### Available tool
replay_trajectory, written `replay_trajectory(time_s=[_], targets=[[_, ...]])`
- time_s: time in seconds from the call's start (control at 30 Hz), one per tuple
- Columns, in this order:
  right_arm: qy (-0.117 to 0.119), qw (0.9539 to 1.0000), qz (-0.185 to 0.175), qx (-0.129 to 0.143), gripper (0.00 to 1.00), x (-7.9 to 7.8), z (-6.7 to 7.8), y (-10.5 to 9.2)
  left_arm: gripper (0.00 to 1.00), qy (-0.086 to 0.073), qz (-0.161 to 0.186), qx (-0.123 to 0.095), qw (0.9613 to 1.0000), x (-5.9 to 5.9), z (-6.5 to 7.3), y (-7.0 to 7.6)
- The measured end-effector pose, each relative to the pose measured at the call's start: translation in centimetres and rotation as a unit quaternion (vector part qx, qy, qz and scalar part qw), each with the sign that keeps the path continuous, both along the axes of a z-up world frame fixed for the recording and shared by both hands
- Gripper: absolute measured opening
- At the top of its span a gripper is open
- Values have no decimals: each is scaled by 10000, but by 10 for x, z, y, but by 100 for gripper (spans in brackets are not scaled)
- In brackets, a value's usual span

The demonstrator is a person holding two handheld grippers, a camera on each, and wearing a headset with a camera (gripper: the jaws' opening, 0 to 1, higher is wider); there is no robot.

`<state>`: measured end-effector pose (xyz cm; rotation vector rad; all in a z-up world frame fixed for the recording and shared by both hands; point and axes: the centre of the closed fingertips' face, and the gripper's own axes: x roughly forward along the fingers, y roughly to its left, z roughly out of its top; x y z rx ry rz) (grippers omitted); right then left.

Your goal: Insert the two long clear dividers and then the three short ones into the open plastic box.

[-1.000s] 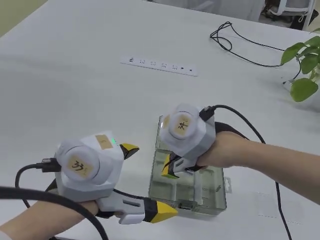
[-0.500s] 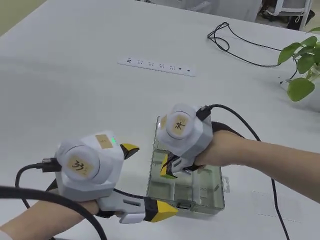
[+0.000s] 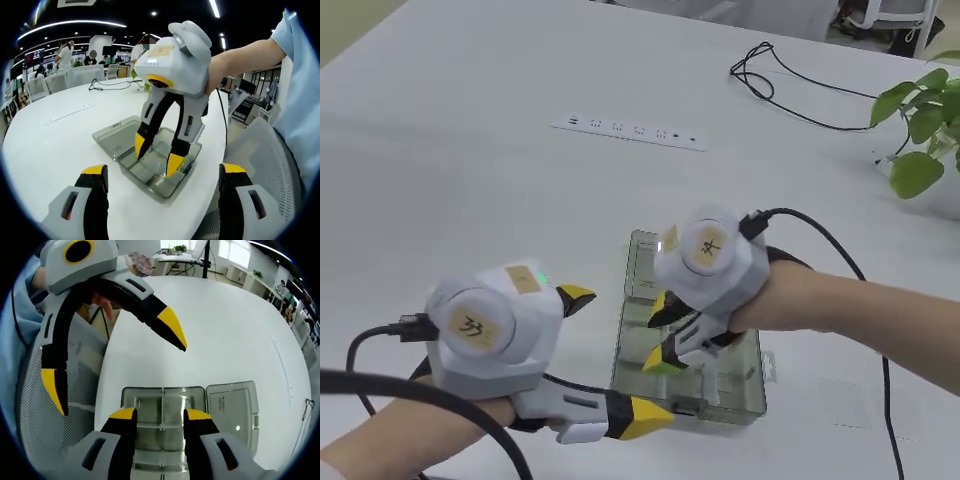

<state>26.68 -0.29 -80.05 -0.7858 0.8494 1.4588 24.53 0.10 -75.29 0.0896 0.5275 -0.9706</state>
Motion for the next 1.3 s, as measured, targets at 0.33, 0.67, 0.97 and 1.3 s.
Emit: replay_trajectory(time_s=[0.33,0.67,0.97,1.3], targets=[[-182,9987,-45,468,74,1,10,-1,94,21,6,-32,10000,-2,0,0],[-177,9945,-370,964,94,3,20,-1,94,82,190,-255,9995,3,7,2],[-65,9890,-674,1319,100,6,28,-6,94,58,237,-272,9993,7,10,4],[-128,9818,-1236,1437,100,17,37,-51,94,51,244,-302,9992,13,13,1]])
